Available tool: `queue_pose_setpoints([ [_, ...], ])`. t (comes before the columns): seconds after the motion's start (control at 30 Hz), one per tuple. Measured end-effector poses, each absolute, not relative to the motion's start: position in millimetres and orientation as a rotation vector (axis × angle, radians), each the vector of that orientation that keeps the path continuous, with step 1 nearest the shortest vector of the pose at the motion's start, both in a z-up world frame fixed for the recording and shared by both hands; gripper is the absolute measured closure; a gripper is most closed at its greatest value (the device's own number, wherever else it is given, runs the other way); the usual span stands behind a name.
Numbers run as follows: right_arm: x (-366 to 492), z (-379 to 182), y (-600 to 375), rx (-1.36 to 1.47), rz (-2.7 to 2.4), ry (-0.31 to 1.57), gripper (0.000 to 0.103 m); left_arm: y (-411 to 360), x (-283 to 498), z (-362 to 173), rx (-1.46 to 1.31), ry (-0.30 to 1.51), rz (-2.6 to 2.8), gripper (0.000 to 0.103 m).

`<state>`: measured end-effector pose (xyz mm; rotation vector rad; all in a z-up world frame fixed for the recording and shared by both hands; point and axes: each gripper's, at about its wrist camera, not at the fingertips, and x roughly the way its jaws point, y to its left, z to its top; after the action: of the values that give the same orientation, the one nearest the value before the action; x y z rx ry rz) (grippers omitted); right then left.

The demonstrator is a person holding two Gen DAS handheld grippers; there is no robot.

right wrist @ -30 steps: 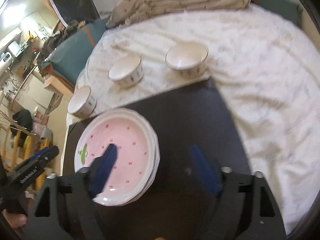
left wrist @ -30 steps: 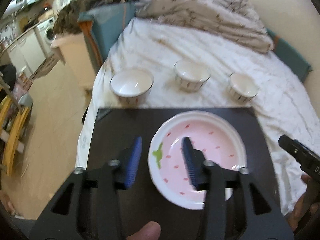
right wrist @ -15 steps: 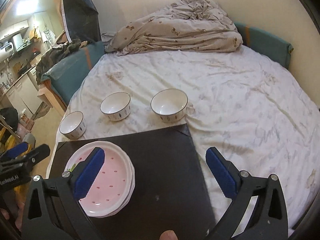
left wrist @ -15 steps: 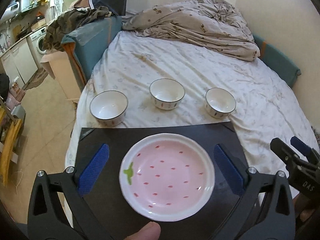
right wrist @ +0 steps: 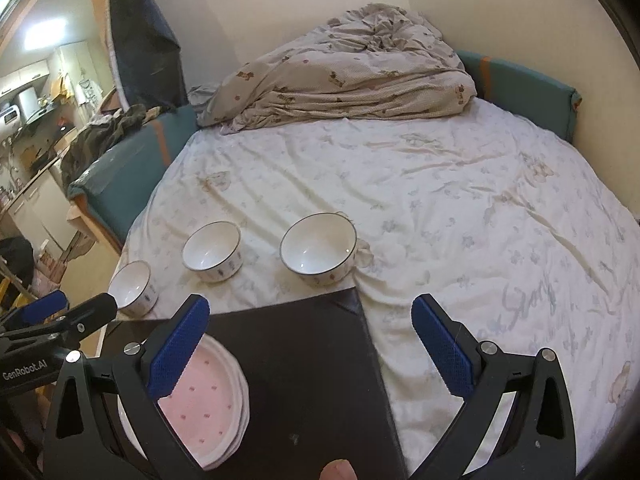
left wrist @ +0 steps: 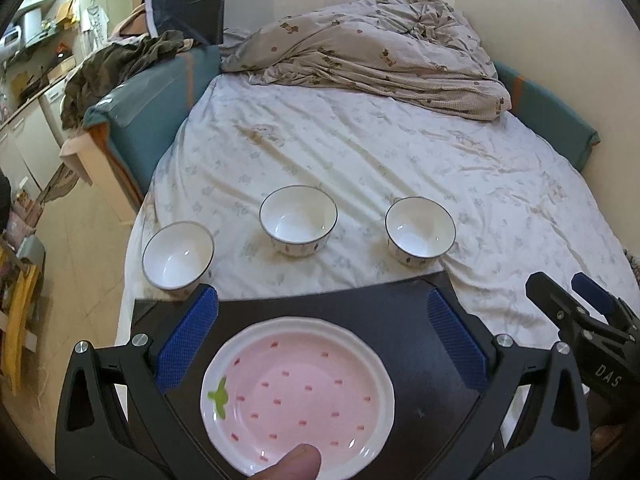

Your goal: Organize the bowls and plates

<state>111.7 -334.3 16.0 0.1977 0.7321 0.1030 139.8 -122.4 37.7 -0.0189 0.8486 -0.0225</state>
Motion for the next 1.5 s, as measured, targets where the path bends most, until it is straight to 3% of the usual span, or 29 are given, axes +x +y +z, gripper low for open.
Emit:
queue_pose_setpoints([
  [0.97,267.4,-71.5,-378.7,0.296,0.01,0.912,0.0,-169.4,280.8,-58.1,0.007,1.001,-0.099,0.001],
  [1.07,283.0,-88.6,-388.2,0.37,0.005,0.997,0.001,-171.5,293.8,-68.4,-0.042,1.034,-0.136,0.008],
  [1.13,290.5,-97.1,-391.4,0.428,0.037,1.028,0.012,-174.4,302.2,-76.8,-0.06,1.066,-0.147,0.017],
  [1.27,300.2,-109.3,-389.7,0.456,0.077,1.068,0.022,-178.4,316.3,-94.7,-0.111,1.136,-0.164,0.038],
  [1.5,306.5,-131.8,-390.0,0.493,0.096,1.143,0.065,-187.4,330.0,-115.4,-0.202,1.217,-0.204,0.075],
])
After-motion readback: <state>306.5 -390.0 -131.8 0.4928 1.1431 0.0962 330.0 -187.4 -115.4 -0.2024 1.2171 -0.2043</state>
